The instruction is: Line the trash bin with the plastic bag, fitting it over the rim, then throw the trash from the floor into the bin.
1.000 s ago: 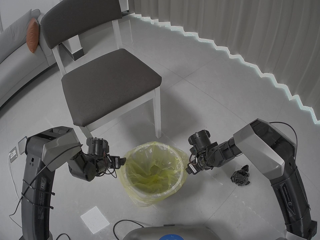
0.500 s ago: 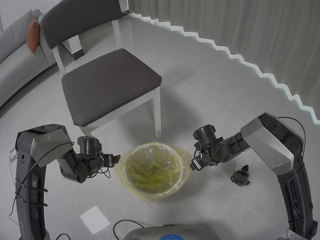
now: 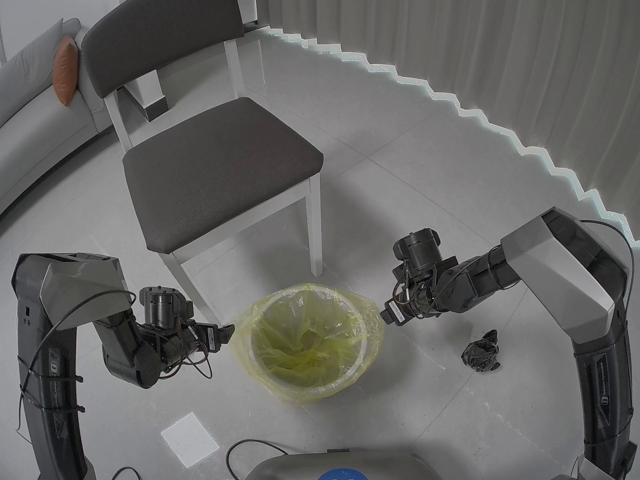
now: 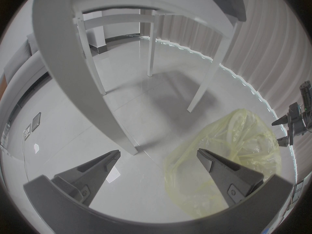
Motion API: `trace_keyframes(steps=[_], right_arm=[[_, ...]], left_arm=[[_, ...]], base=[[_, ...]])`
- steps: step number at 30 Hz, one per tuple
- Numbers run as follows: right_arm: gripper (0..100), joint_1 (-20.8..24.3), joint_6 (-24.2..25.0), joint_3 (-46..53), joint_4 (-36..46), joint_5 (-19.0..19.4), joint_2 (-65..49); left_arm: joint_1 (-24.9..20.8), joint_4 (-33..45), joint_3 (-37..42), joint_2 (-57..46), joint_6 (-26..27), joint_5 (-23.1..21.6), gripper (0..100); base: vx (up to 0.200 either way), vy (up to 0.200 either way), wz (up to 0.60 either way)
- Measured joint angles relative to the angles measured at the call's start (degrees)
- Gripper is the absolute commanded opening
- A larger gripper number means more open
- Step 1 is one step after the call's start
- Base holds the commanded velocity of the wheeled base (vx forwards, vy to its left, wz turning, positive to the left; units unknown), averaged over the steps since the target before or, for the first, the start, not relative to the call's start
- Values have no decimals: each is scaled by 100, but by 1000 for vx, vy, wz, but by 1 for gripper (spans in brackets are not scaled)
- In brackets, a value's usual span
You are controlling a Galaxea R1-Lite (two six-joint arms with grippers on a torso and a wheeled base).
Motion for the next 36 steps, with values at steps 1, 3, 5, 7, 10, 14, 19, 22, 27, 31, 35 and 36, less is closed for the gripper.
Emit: trace_keyframes(steps=[1, 3, 5, 7, 10, 14, 19, 22, 27, 31, 35, 36], right_arm=[[100, 26, 18, -56, -38, 0, 35], [100, 96, 55, -152, -93, 1, 105], [100, 171, 71, -223, -115, 9, 179], [100, 212, 77, -277, -121, 15, 251], [100, 240, 77, -310, -119, 15, 333], [100, 278, 79, -310, -115, 11, 429], [100, 267, 77, -318, -123, 4, 549], [100, 267, 77, -350, -128, 4, 642], [100, 282, 79, -599, -35, 37, 829], [100, 290, 84, -800, 41, 33, 948], [100, 289, 82, -822, 50, 15, 978], [100, 282, 82, -822, 52, 11, 979]], left_arm=[[-2, -52, 48, 6, 2, -2, 100], [0, -178, 138, 22, 2, -2, 100], [1, -250, 215, 49, 2, 0, 100], [6, -277, 262, 69, 5, 0, 100], [11, -294, 290, 96, 6, 0, 100], [11, -301, 306, 124, 16, 5, 100], [11, -304, 315, 151, 16, 9, 100], [11, -304, 312, 184, 13, 6, 100], [11, -301, 249, 269, 17, 13, 100], [33, -193, 20, 389, 27, 30, 100], [45, 55, -289, 529, 28, 44, 100], [48, 156, -380, 566, 30, 46, 100]], base=[[0, 0, 0], [0, 0, 0], [0, 0, 0], [0, 0, 0], [0, 0, 0], [0, 0, 0], [0, 0, 0], [0, 0, 0], [0, 0, 0], [0, 0, 0], [0, 0, 0], [0, 0, 0]])
